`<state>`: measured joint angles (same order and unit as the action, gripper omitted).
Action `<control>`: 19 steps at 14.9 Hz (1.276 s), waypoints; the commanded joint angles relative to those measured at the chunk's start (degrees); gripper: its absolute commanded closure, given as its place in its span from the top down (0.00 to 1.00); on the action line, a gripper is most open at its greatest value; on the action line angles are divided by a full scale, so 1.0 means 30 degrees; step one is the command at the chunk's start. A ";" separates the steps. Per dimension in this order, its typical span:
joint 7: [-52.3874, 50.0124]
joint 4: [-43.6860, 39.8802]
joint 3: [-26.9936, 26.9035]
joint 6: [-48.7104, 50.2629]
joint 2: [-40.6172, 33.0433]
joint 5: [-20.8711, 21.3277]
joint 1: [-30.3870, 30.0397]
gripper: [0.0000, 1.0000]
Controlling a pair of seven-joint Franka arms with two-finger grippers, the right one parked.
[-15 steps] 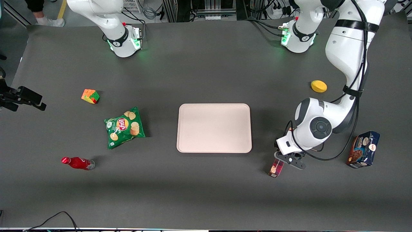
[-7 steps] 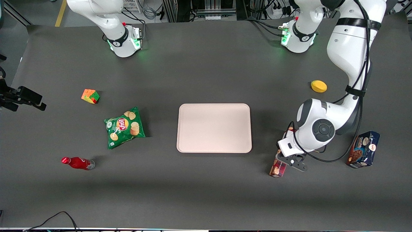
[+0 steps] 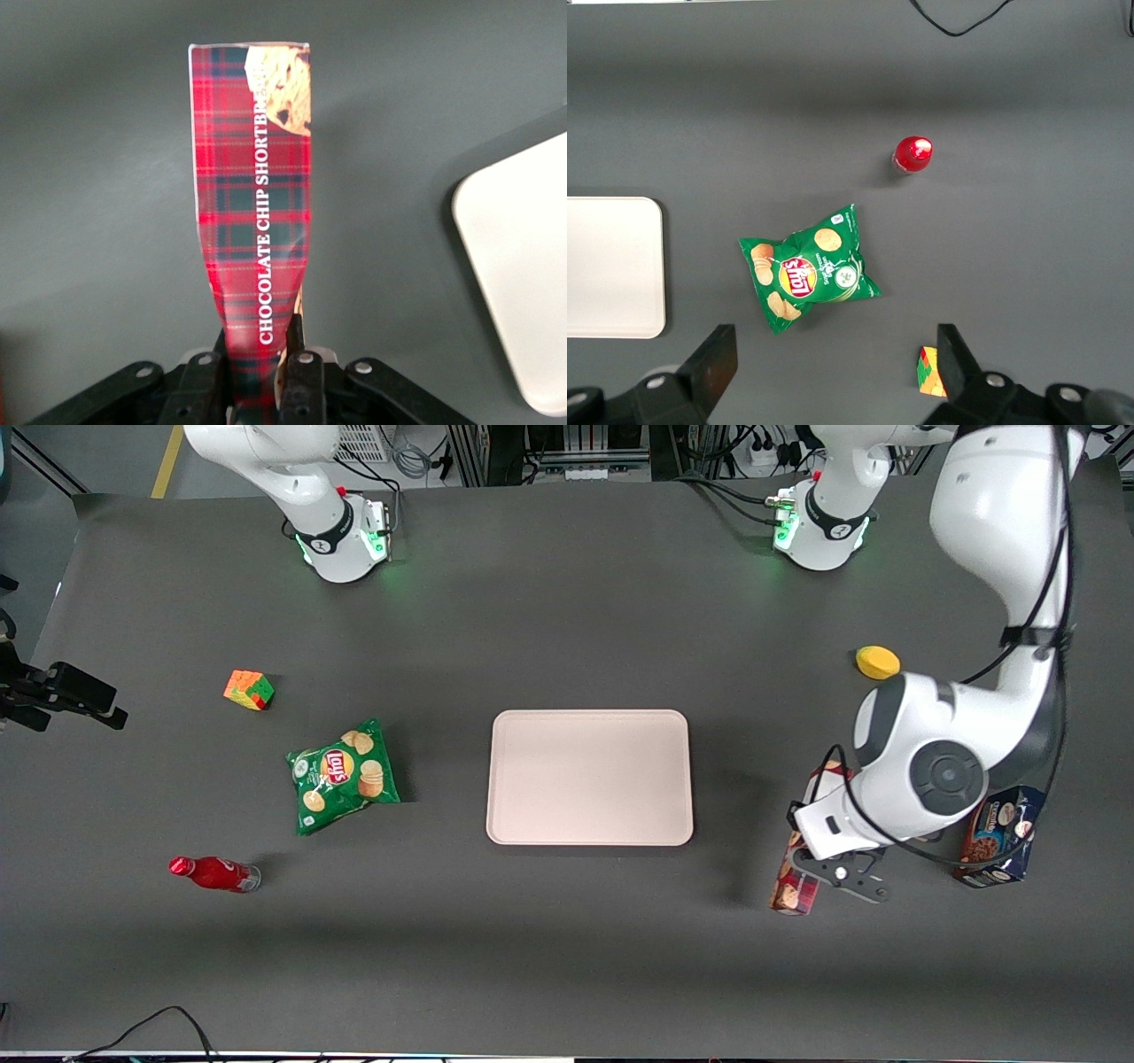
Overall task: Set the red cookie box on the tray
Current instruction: 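Carry the held box over the pink tray's edge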
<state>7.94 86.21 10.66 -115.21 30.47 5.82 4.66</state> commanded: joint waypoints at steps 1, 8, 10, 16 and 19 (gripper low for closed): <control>-0.2257 -0.1227 0.0252 0.3181 -0.1774 -0.0006 0.0147 0.00; -1.3120 -0.0324 0.4583 0.3778 -0.3185 0.0314 0.0176 0.00; -1.4973 0.1339 0.5407 0.1881 -0.3301 0.0637 0.0176 0.00; -1.9515 0.7613 0.6026 -0.5595 -0.3333 0.2536 0.0819 0.00; -2.0751 0.9081 0.6055 -0.7705 -0.2807 0.3857 0.1172 0.00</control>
<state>-50.04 109.12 28.86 -133.46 22.83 13.79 7.20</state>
